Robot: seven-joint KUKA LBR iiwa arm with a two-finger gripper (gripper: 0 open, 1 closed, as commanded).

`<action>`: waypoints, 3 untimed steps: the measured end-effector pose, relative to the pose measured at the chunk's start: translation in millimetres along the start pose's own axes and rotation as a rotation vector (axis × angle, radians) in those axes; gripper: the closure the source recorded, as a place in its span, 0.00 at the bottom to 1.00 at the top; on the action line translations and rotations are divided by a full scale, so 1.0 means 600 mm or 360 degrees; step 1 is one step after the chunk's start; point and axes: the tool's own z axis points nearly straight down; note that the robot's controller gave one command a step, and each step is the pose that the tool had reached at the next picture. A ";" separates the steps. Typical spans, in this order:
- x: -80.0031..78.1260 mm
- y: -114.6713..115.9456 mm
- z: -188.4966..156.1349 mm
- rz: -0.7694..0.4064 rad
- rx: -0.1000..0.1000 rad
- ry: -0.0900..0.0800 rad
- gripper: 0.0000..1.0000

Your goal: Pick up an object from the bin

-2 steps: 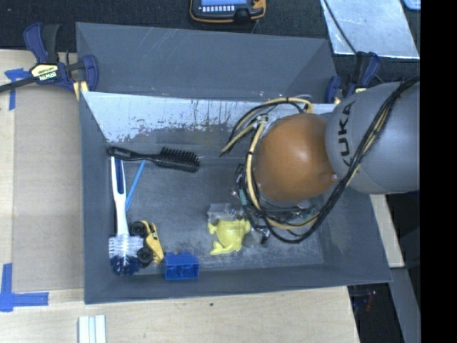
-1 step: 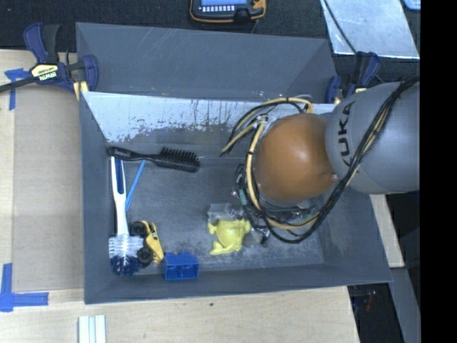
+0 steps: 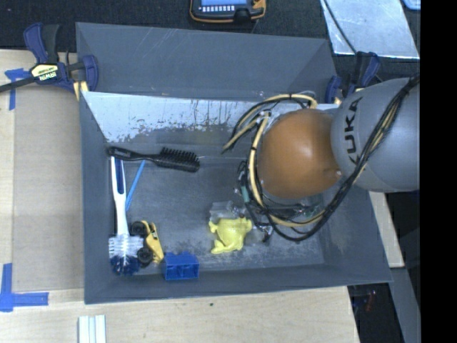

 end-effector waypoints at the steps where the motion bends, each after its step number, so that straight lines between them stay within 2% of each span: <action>1: -0.002 -0.003 -0.020 0.0005 0.0009 -0.0008 1.00; 2: 0.000 0.001 -0.057 0.0006 -0.0007 0.0003 1.00; 3: -0.003 -0.003 -0.129 0.0005 0.0003 -0.0004 1.00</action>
Offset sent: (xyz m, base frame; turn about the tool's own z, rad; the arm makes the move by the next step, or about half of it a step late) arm 0.0015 -0.0001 0.0813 0.0019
